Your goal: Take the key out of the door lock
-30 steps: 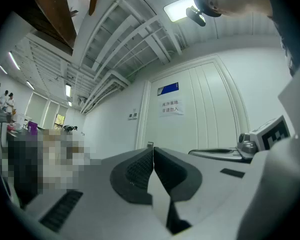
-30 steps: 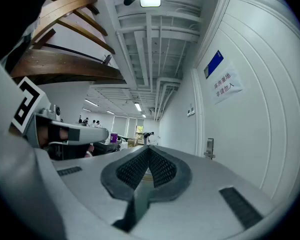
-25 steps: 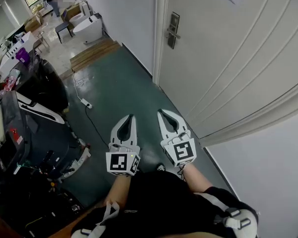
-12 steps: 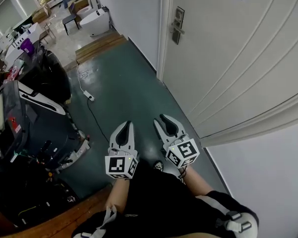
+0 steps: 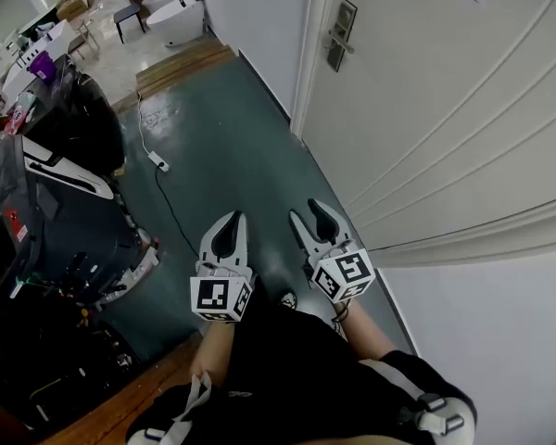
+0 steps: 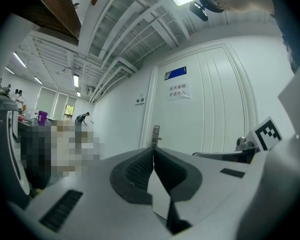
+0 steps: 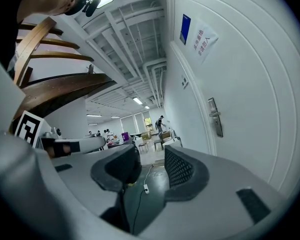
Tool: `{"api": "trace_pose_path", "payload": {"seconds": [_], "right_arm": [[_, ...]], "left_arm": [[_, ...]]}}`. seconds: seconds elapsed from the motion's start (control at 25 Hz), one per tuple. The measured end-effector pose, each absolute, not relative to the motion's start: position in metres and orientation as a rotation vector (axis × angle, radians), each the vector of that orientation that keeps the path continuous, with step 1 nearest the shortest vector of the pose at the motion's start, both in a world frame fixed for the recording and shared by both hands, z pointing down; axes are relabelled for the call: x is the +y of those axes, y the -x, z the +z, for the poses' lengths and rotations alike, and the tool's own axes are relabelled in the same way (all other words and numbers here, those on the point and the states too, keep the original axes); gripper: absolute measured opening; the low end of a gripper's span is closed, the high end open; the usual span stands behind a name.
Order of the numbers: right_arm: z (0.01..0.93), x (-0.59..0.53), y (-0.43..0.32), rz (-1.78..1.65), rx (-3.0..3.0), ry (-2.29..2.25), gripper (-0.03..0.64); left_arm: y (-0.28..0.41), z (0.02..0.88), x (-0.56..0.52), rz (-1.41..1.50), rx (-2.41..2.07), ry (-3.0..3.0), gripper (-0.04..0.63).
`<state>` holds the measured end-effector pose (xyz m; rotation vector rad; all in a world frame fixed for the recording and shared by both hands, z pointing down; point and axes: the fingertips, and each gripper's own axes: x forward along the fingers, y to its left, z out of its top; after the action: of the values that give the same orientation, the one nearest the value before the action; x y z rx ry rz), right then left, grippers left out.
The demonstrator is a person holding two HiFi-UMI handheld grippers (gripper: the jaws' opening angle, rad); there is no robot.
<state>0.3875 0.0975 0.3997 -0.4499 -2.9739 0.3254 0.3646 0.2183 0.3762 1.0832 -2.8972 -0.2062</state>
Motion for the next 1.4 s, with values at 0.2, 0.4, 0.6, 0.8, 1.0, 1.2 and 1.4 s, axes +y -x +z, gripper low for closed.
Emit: {"api": "trace_pose_path", "payload": {"seconds": [0.2,0.4,0.6,0.8,1.0,1.2,1.4], "right_arm": [[0.402,0.095,-0.351,0.316,-2.977,0.408,0.187],[0.395,0.097,-0.295,0.274,-2.988,0.379,0.187],[0.395,0.104,-0.239,0.261,-2.986,0.326,0.187],[0.397,0.135,-0.184,0.294,-2.969,0.361,0.187],[0.401,0.16,-0.139,0.353,-2.969,0.351,0.186],[0.405,0.173,-0.103,0.337,-2.944,0.364,0.186],[0.412,0.159,-0.069,0.295,-2.943,0.311,0.186]], "left_arm": [[-0.326,0.38,0.213,-0.207,-2.862,-1.128,0.025],[-0.267,0.37,0.208,-0.207,-2.848,-1.204,0.025],[-0.209,0.373,0.224,-0.246,-2.802,-1.218,0.025],[-0.153,0.367,0.253,-0.256,-2.789,-1.222,0.025],[-0.112,0.374,0.279,-0.244,-2.771,-1.235,0.025],[-0.079,0.376,0.286,-0.253,-2.76,-1.233,0.025],[-0.042,0.39,0.267,-0.25,-2.698,-1.278,0.025]]}}
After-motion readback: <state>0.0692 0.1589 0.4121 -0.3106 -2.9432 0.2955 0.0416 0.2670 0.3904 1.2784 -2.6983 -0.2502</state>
